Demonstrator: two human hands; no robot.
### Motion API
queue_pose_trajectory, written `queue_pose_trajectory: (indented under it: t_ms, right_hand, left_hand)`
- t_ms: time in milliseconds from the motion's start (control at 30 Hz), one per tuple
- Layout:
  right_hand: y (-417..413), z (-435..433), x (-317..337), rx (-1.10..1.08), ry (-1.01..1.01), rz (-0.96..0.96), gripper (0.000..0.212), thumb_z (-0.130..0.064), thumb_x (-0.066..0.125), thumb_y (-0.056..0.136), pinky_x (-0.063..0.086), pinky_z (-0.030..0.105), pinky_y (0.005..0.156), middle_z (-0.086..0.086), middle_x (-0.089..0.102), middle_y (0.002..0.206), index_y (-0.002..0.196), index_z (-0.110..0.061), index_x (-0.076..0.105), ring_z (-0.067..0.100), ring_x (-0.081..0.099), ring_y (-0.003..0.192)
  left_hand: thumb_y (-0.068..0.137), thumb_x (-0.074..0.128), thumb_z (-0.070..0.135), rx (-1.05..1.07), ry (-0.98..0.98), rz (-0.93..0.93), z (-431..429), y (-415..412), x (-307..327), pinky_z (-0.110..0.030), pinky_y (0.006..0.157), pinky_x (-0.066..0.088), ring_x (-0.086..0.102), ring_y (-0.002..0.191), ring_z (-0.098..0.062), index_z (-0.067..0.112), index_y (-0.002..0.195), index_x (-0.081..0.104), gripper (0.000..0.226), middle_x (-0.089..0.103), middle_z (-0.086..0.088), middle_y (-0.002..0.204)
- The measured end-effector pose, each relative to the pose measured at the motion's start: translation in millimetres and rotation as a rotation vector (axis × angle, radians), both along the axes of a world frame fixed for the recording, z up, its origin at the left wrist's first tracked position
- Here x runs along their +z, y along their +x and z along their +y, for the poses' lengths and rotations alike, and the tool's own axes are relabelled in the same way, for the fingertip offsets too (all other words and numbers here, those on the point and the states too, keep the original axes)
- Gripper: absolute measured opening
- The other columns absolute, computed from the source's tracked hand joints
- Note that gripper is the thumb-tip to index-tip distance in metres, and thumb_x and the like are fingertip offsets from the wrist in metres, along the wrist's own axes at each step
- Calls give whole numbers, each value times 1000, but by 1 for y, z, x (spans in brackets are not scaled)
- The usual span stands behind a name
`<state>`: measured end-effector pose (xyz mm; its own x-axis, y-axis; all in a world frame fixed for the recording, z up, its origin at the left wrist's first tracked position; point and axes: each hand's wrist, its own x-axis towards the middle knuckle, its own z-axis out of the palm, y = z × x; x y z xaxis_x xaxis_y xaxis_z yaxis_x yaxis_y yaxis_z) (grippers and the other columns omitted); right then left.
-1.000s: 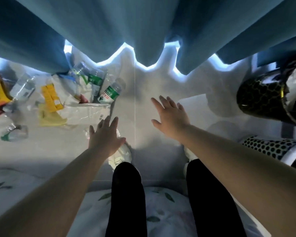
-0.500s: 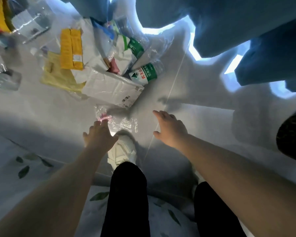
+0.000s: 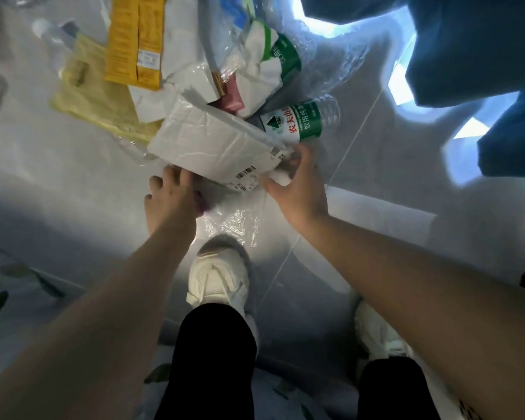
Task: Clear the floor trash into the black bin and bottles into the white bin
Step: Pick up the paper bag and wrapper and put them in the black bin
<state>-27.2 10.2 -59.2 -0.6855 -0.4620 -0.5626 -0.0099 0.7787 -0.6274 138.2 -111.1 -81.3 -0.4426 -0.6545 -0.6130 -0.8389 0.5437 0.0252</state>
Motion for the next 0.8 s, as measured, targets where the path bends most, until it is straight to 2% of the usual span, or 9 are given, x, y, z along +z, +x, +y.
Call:
queue_pose_trajectory:
  t_ms: [33, 100, 200, 267, 367, 533, 633, 700, 800]
  right_hand:
    - [0, -3, -4, -62, -39, -39, 68, -29, 82, 74, 56, 36, 83, -2, 61, 112, 129, -14, 45, 13, 63, 98]
    - [1, -8, -9, -135, -50, -99, 54, -23, 82, 75, 57, 32, 78, -6, 65, 99, 118, -13, 51, 10, 66, 88]
    - [2, -15, -12, -121, 7, -99, 28, -21, 77, 80, 50, 24, 68, -8, 65, 86, 98, -14, 58, 4, 61, 74]
    - [1, -16, -11, -121, 8, -115, 19, -19, 76, 81, 46, 24, 69, -6, 64, 85, 89, -16, 59, 8, 60, 74]
    - [-4, -12, -3, -136, -5, -188, 20, -17, 75, 82, 50, 26, 72, -6, 65, 82, 77, -22, 57, 12, 61, 77]
    - [-13, 1, 23, -198, -17, -300, 13, -15, 77, 78, 55, 40, 82, 4, 73, 86, 76, -19, 65, 20, 68, 83]
    - [-21, 10, 51, -215, 3, -331, 11, -15, 78, 77, 55, 40, 78, 7, 73, 87, 82, -12, 68, 20, 67, 79]
    - [-27, 18, 72, -241, 12, -337, 14, -15, 78, 77, 53, 38, 71, 7, 72, 83, 75, -16, 65, 17, 62, 72]
    - [-40, 35, 107, -289, 42, -318, 25, -16, 79, 76, 48, 35, 67, 0, 64, 70, 65, -22, 57, 14, 54, 65]
  left_hand:
    - [74, 79, 20, 72, 30, 18, 1, 2, -3, -44, 72, 44, 48, 102, -35, 10, 130, 37, 71, 47, -15, 120]
    - [79, 74, 18, 224, 88, 62, 2, 8, -6, -38, 66, 42, 55, 87, -32, 10, 117, 48, 47, 59, -12, 99]
    - [82, 68, 19, 368, 188, 58, 1, 12, -6, -31, 62, 41, 60, 75, -28, 14, 88, 60, 11, 68, -9, 78]
    - [83, 67, 24, 412, 229, 38, 0, 13, -5, -30, 63, 44, 62, 76, -28, 16, 78, 60, 12, 69, -10, 77]
    - [82, 67, 29, 514, 277, 13, -3, 13, 4, -30, 67, 49, 64, 79, -28, 16, 82, 66, 13, 69, -8, 81]
    - [83, 66, 33, 568, 310, 28, -4, 14, 43, -30, 68, 51, 65, 81, -25, 18, 75, 67, 17, 69, -3, 80]
    - [83, 65, 35, 575, 330, 34, -2, 9, 74, -28, 67, 49, 64, 80, -24, 16, 75, 68, 21, 68, -2, 76]
    - [84, 66, 36, 571, 320, 42, 0, 1, 98, -26, 62, 41, 60, 77, -28, 11, 70, 65, 28, 64, -5, 72]
    - [84, 68, 37, 584, 325, 86, 7, -18, 139, -25, 60, 35, 56, 71, -24, 16, 59, 57, 34, 59, -1, 63]
